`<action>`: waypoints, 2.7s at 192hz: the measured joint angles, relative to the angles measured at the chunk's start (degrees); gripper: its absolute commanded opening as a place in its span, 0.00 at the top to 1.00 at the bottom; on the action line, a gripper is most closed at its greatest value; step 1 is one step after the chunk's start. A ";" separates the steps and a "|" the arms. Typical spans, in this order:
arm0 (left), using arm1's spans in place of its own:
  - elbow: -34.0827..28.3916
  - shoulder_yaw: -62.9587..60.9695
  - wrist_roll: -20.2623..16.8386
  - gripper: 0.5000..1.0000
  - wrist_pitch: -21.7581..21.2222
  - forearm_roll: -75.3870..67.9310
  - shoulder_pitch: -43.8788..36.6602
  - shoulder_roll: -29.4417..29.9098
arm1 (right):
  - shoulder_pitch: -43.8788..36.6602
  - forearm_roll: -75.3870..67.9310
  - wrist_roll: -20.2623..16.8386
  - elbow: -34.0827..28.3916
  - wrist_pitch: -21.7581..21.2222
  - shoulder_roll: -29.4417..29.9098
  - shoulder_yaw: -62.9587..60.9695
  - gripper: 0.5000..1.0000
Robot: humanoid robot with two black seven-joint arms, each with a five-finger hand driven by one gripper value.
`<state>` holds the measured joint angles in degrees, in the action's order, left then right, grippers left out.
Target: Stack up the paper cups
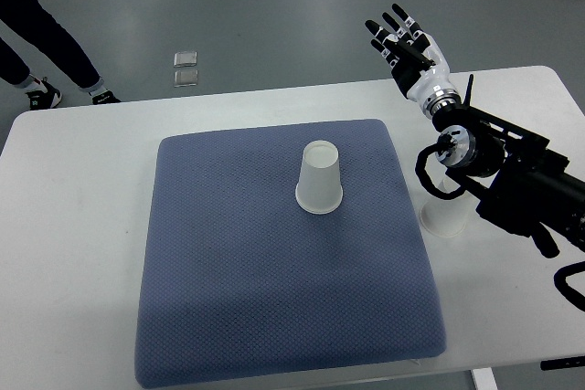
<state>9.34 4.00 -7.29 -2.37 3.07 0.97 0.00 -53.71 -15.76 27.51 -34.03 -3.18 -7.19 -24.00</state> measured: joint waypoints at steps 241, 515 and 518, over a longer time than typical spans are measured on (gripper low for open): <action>-0.72 -0.56 -0.09 0.00 -0.09 -0.16 -0.44 0.00 | -0.72 -0.01 0.09 1.00 0.02 -0.35 0.06 0.17; -0.73 -0.57 -0.09 0.00 -0.08 -0.16 -0.44 0.00 | -15.16 36.96 -2.45 0.01 -14.45 -20.25 15.49 0.17; -0.73 -0.57 -0.09 0.00 -0.09 -0.16 -0.44 0.00 | -15.64 37.96 -2.45 -0.11 -15.06 -20.58 15.99 0.17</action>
<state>8.61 3.43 -7.38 -2.46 2.90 0.53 0.00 -69.35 22.20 25.06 -34.14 -18.24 -27.78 -8.01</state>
